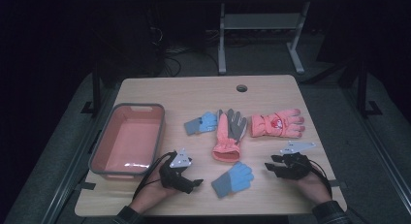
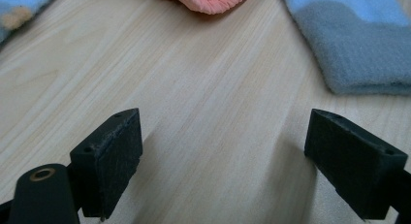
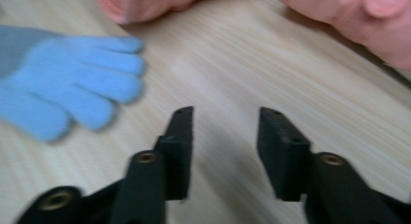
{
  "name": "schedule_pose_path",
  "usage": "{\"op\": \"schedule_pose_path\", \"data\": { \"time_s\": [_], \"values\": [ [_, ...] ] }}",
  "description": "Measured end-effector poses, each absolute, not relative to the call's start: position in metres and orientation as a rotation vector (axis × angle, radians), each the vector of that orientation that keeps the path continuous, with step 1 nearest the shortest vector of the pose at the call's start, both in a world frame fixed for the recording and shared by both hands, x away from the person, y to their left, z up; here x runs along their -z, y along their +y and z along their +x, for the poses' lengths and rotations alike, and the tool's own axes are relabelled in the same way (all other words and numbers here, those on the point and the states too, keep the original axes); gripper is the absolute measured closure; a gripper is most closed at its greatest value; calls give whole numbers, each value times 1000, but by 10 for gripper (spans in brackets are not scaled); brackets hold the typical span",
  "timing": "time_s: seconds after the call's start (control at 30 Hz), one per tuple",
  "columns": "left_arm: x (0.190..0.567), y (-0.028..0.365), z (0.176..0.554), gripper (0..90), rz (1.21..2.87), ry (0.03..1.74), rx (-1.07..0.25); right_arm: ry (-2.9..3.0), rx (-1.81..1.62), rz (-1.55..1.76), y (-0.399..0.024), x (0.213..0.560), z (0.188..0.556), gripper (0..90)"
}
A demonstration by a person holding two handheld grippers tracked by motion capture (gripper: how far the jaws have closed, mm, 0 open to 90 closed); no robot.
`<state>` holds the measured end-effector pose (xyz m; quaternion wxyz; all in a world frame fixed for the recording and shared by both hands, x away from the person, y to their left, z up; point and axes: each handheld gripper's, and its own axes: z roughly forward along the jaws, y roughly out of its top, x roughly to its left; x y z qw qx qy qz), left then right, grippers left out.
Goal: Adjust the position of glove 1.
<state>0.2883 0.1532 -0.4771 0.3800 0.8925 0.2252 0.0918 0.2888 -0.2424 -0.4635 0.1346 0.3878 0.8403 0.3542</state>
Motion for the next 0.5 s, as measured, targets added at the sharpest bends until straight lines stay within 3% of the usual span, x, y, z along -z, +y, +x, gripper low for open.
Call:
{"op": "schedule_pose_path", "data": {
  "time_s": [0.03,0.13,0.23,0.37,0.5],
  "values": [
    [477,153,288,128,2279,575,-234,2435,-1026,1124,-242,464,289,496],
    [477,153,289,128,2279,572,-238,2404,-1033,1171,-250,470,293,362],
    [477,153,289,127,2280,571,-238,2386,-1024,1191,-251,473,294,322],
    [477,153,289,126,2280,570,-239,2363,-1039,1153,-251,481,295,152],
    [476,152,290,127,2286,571,-240,2364,-1042,1157,-249,482,295,142]
  ]
}}
